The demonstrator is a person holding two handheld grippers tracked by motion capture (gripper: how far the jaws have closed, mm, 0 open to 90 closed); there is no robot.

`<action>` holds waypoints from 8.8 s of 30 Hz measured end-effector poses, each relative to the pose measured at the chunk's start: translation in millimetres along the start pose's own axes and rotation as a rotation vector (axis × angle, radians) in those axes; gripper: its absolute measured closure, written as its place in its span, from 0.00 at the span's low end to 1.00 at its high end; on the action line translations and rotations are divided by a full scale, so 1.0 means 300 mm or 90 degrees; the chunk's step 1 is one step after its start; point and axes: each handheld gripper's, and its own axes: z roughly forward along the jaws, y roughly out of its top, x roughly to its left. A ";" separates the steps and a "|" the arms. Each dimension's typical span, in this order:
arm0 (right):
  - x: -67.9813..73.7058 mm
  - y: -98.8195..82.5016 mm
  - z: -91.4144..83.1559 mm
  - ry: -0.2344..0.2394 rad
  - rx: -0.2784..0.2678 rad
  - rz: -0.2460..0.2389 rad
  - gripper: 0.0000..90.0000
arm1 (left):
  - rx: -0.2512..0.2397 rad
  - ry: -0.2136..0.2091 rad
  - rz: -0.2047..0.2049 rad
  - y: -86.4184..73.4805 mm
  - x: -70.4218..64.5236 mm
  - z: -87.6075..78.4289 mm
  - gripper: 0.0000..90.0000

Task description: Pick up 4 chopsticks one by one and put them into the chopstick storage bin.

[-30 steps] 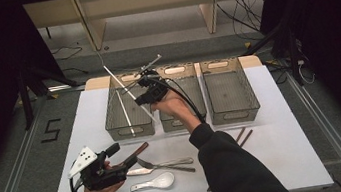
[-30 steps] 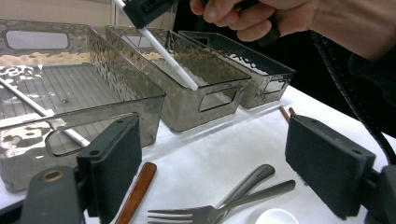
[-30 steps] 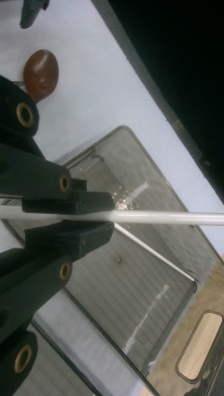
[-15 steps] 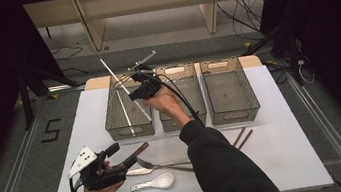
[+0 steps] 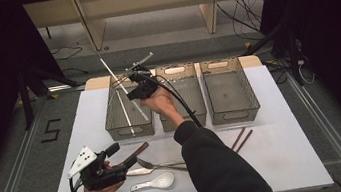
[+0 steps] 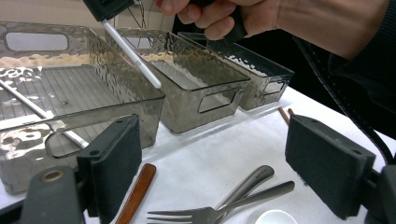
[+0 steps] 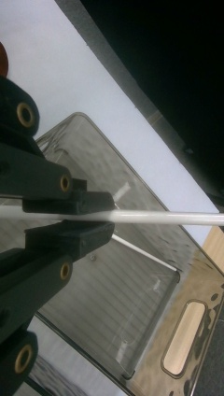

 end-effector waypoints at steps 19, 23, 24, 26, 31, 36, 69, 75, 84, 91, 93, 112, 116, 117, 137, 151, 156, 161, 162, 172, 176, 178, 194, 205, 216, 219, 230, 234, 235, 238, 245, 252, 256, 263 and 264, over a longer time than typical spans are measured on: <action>-0.027 -0.043 0.047 -0.019 0.014 0.027 0.94 | 0.000 -0.001 0.001 0.000 -0.001 0.000 0.20; -0.033 -0.054 0.056 -0.022 0.019 0.037 0.94 | 0.000 -0.001 0.001 0.000 -0.001 0.000 0.20; -0.034 -0.055 0.057 -0.021 0.020 0.038 0.94 | 0.000 -0.001 0.001 0.000 -0.001 0.000 0.20; -0.034 -0.056 0.060 -0.025 0.022 0.042 0.94 | 0.000 -0.002 0.001 0.000 -0.001 0.000 0.20; -0.039 -0.062 0.068 -0.028 0.029 0.054 0.94 | 0.000 -0.002 0.000 0.000 -0.001 0.000 0.20; -0.045 -0.069 0.076 -0.035 0.034 0.064 0.93 | 0.000 -0.002 0.001 0.000 -0.001 0.000 0.20; -0.082 -0.136 -0.174 0.025 0.040 -0.034 0.41 | 0.004 0.003 0.001 -0.002 0.001 0.002 0.20; -0.073 -0.183 -0.265 0.036 0.037 -0.064 0.34 | 0.005 0.003 -0.001 -0.003 0.000 0.003 0.20; -0.080 -0.269 -0.372 0.042 0.029 -0.083 0.33 | 0.007 0.005 0.001 -0.004 0.000 0.006 0.20; -0.078 -0.339 -0.439 0.036 0.037 -0.100 0.33 | 0.008 0.006 0.001 -0.004 0.001 0.005 0.20; -0.082 -0.362 -0.456 0.032 0.042 -0.108 0.34 | 0.009 0.006 0.000 -0.004 0.000 0.006 0.20; -0.162 -0.597 -0.549 -0.011 0.053 -0.078 0.62 | 0.014 0.006 0.002 -0.006 0.001 0.009 0.20; -0.170 -0.632 -0.551 -0.016 0.080 -0.102 0.58 | 0.013 0.007 0.003 -0.006 0.001 0.009 0.20; -0.171 -0.639 -0.553 -0.015 0.090 -0.104 0.56 | 0.013 0.007 0.002 -0.006 0.001 0.009 0.20; -0.215 -0.760 -0.590 -0.036 0.205 -0.189 0.40 | 0.014 0.007 0.002 -0.006 0.000 0.010 0.20; -0.216 -0.809 -0.559 -0.042 0.277 -0.290 0.45 | 0.013 0.007 0.000 -0.006 0.000 0.011 0.20; -0.210 -0.818 -0.545 -0.043 0.297 -0.310 0.45 | 0.014 0.007 0.002 -0.006 0.001 0.011 0.20; -0.213 -0.828 -0.532 -0.043 0.310 -0.333 0.47 | 0.014 0.007 0.001 -0.006 0.001 0.011 0.20; -0.212 -0.828 -0.530 -0.042 0.316 -0.335 0.47 | 0.015 0.007 0.001 -0.006 0.001 0.011 0.20; -0.208 -0.839 -0.510 -0.032 0.336 -0.370 0.50 | 0.012 0.007 -0.002 -0.006 0.000 0.012 0.20; -0.207 -0.843 -0.506 -0.029 0.344 -0.378 0.51 | 0.014 0.007 0.001 -0.006 0.001 0.011 0.20; -0.212 -0.846 -0.503 -0.026 0.347 -0.389 0.51 | 0.012 0.007 -0.002 -0.006 0.001 0.012 0.20; -0.231 -0.857 -0.482 -0.026 0.372 -0.401 0.57 | 0.012 0.007 -0.001 -0.006 0.001 0.011 0.20; -0.224 -0.862 -0.487 -0.020 0.377 -0.425 0.62 | 0.012 0.006 -0.002 -0.006 0.001 0.011 0.20; -0.202 -0.863 -0.484 -0.013 0.410 -0.458 0.67 | 0.014 0.006 -0.001 -0.006 0.000 0.012 0.20; -0.201 -0.862 -0.484 -0.006 0.416 -0.455 0.70 | 0.012 0.006 -0.002 -0.006 0.000 0.012 0.20; -0.184 -0.857 -0.477 0.015 0.453 -0.485 0.81 | 0.012 0.005 -0.004 -0.006 0.001 0.012 0.20; -0.175 -0.860 -0.475 0.019 0.461 -0.497 0.85 | 0.011 0.005 -0.005 -0.006 0.002 0.012 0.20; -0.174 -0.859 -0.475 0.018 0.464 -0.503 0.86 | 0.011 0.005 -0.005 -0.006 0.002 0.012 0.20; -0.169 -0.859 -0.475 0.022 0.475 -0.506 0.88 | 0.011 0.005 -0.006 -0.006 0.002 0.012 0.20; -0.163 -0.861 -0.474 0.044 0.487 -0.529 0.93 | 0.011 0.005 -0.006 -0.006 0.002 0.012 0.20; -0.169 -0.860 -0.487 0.056 0.490 -0.524 0.95 | 0.012 0.005 -0.006 -0.006 0.003 0.012 0.20; -0.172 -0.853 -0.504 0.066 0.470 -0.516 0.95 | 0.012 0.006 -0.006 -0.006 0.003 0.013 0.20; -0.167 -0.848 -0.516 0.075 0.461 -0.517 0.95 | 0.011 0.005 -0.006 -0.006 0.003 0.012 0.20; -0.168 -0.843 -0.520 0.071 0.460 -0.519 0.95 | 0.012 0.005 -0.006 -0.006 0.003 0.012 0.20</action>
